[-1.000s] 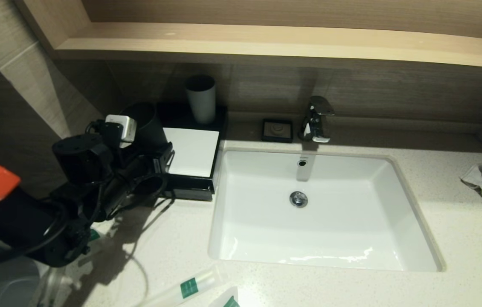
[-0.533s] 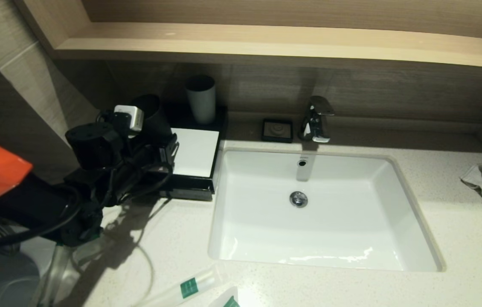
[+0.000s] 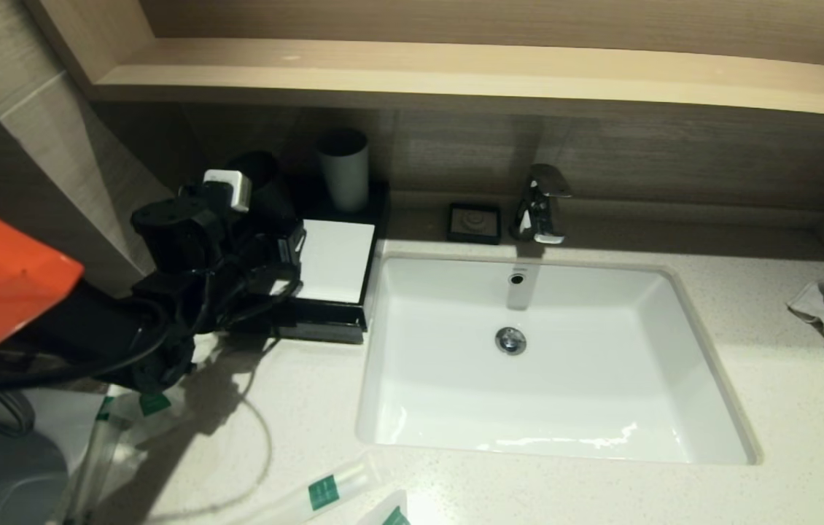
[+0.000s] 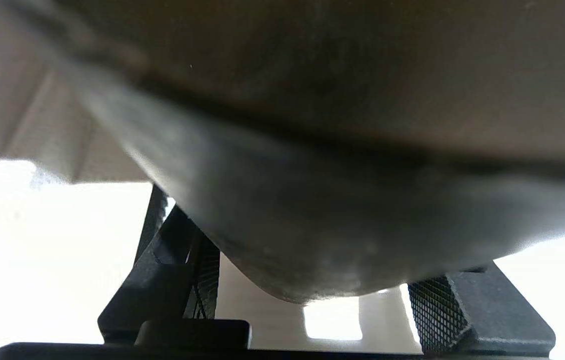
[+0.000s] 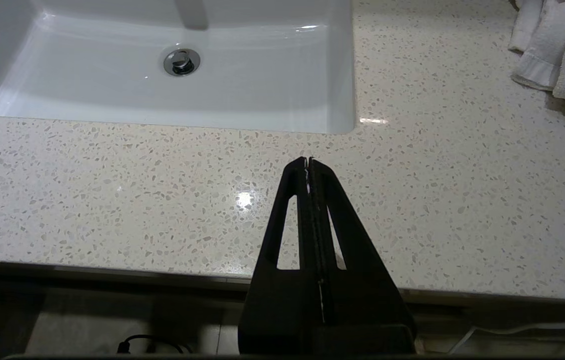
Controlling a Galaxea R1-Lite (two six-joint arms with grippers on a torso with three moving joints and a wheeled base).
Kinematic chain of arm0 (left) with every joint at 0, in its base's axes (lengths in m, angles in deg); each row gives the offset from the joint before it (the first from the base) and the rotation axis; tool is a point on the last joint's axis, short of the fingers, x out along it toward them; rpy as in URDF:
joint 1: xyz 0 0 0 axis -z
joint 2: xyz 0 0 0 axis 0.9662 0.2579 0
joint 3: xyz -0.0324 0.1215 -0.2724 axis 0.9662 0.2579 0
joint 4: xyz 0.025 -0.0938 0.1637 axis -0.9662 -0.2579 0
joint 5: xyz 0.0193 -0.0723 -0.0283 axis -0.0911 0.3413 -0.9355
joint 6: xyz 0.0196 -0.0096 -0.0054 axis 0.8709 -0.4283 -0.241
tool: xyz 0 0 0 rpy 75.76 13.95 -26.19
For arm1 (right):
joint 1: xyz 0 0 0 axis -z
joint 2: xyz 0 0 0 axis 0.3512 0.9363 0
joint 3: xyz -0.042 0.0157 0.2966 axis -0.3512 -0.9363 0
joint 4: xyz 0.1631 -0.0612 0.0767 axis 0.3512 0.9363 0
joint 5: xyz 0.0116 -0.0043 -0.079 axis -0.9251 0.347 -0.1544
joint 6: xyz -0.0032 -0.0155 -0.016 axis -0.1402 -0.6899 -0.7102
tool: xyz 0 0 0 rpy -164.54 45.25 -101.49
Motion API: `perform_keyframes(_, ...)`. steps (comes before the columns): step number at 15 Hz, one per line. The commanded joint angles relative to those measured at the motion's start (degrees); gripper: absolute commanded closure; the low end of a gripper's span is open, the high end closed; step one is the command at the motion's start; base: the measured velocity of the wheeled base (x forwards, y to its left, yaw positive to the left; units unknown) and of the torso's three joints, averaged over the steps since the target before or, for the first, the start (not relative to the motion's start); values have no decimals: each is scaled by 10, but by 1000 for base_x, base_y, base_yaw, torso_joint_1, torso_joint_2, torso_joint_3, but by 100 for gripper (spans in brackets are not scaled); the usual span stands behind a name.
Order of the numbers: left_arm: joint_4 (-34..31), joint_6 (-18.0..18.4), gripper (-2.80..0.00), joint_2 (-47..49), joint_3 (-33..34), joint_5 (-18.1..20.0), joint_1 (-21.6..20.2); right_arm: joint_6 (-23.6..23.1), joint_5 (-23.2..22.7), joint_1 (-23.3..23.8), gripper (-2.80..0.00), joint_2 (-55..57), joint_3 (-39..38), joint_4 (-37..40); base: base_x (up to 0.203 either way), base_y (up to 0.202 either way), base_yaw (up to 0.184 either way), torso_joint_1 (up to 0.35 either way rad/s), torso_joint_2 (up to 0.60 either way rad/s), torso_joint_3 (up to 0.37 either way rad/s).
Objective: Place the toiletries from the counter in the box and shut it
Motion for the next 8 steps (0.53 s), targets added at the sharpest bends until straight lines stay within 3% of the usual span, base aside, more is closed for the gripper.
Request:
perform_keyframes(1,0,0,0,19,-31,-10,-1,0,0,0,0,0,0,0,0,0,0,0,0,0)
perform_keyframes(8,-58,-3,0,46,-125,-18,-12,-1,0,0,0,0,0,0,0,0,0,0,0,0)
